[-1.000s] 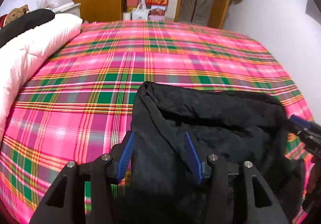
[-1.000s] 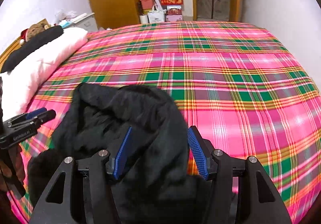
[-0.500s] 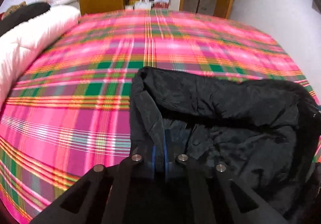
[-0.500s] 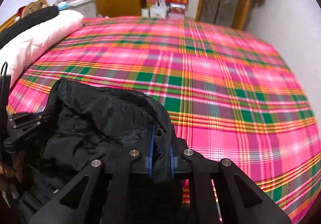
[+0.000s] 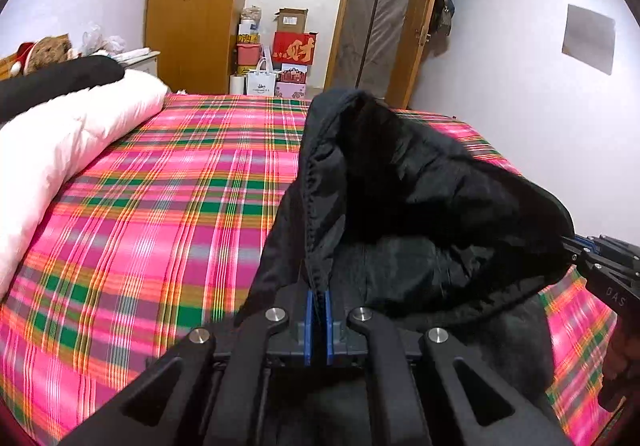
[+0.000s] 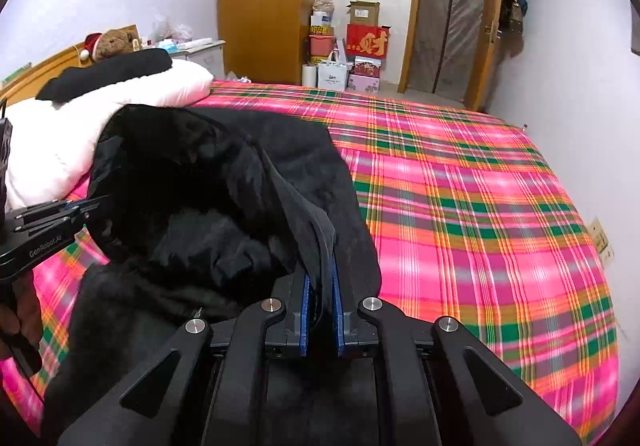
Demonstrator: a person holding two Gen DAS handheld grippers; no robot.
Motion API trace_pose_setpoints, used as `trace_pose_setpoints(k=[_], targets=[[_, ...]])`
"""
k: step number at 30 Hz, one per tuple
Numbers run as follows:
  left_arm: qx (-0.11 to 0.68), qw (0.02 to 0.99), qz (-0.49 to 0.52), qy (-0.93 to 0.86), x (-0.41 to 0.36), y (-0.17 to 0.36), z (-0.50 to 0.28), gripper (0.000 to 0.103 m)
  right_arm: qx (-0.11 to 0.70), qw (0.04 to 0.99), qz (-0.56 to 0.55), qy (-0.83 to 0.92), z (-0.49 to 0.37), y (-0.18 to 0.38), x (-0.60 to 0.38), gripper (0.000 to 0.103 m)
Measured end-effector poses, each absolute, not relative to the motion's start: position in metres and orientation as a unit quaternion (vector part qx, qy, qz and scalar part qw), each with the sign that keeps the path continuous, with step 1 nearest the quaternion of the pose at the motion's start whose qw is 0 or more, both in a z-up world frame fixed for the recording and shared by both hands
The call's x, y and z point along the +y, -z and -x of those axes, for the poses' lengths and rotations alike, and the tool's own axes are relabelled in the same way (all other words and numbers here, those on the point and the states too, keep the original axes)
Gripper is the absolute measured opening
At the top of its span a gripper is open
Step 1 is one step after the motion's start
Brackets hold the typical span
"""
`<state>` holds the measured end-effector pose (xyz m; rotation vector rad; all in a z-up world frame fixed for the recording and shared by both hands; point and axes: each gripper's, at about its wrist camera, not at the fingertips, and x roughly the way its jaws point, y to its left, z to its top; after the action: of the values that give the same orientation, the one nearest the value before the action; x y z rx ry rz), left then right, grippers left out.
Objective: Fold large clothes
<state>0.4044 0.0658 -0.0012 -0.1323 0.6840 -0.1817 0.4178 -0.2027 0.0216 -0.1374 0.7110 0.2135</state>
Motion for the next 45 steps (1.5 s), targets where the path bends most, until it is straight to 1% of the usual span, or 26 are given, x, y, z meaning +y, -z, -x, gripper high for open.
trace_pose_setpoints(k=[4, 11, 20, 21, 23, 25, 27, 31, 33, 34, 35, 37, 40, 45], targets=[[0.352, 0.928, 0.085, 0.085, 0.077, 0.015, -0.357, 0.005, 0.363, 0.924, 0.062, -0.1, -0.375, -0.009, -0.211, 0.009], [0.4, 0.908, 0.104, 0.066, 0.087, 0.051, -0.303, 0.008, 0.386, 0.916, 0.052, -0.099, -0.33, 0.016, -0.22, 0.009], [0.42, 0.9, 0.104, 0.051, 0.098, 0.057, -0.244, 0.008, 0.413, 0.904, 0.041, -0.102, -0.281, 0.042, -0.239, 0.011], [0.418, 0.901, 0.1, 0.048, 0.1, 0.055, -0.234, 0.008, 0.415, 0.903, 0.04, -0.101, -0.277, 0.044, -0.242, 0.016], [0.416, 0.903, 0.097, 0.04, 0.105, 0.052, -0.219, 0.008, 0.421, 0.901, 0.03, -0.1, -0.268, 0.047, -0.252, 0.022], [0.415, 0.903, 0.105, 0.035, 0.11, 0.05, -0.205, 0.008, 0.424, 0.9, 0.021, -0.095, -0.261, 0.048, -0.259, 0.038], [0.409, 0.905, 0.11, 0.032, 0.113, 0.045, -0.199, 0.008, 0.422, 0.901, 0.002, -0.097, -0.258, 0.044, -0.263, 0.041], [0.396, 0.911, 0.106, 0.05, 0.102, 0.03, -0.214, 0.009, 0.412, 0.903, -0.011, -0.116, -0.273, 0.03, -0.249, 0.042], [0.389, 0.914, 0.094, 0.061, 0.092, 0.025, -0.233, 0.017, 0.408, 0.904, -0.011, -0.129, -0.286, 0.027, -0.238, 0.042], [0.384, 0.916, 0.088, 0.068, 0.085, 0.023, -0.242, 0.024, 0.405, 0.904, -0.006, -0.136, -0.297, 0.026, -0.228, 0.042], [0.383, 0.917, 0.082, 0.072, 0.079, 0.022, -0.251, 0.026, 0.405, 0.903, -0.002, -0.14, -0.306, 0.027, -0.221, 0.042], [0.383, 0.917, 0.064, 0.086, 0.064, 0.024, -0.271, 0.026, 0.408, 0.9, 0.001, -0.152, -0.324, 0.033, -0.207, 0.041], [0.396, 0.913, 0.044, 0.088, 0.048, 0.042, -0.295, 0.026, 0.427, 0.891, 0.013, -0.155, -0.343, 0.057, -0.188, 0.041], [0.447, 0.888, 0.063, 0.091, 0.045, 0.101, -0.308, 0.026, 0.483, 0.862, 0.023, -0.151, -0.352, 0.118, -0.181, 0.041]])
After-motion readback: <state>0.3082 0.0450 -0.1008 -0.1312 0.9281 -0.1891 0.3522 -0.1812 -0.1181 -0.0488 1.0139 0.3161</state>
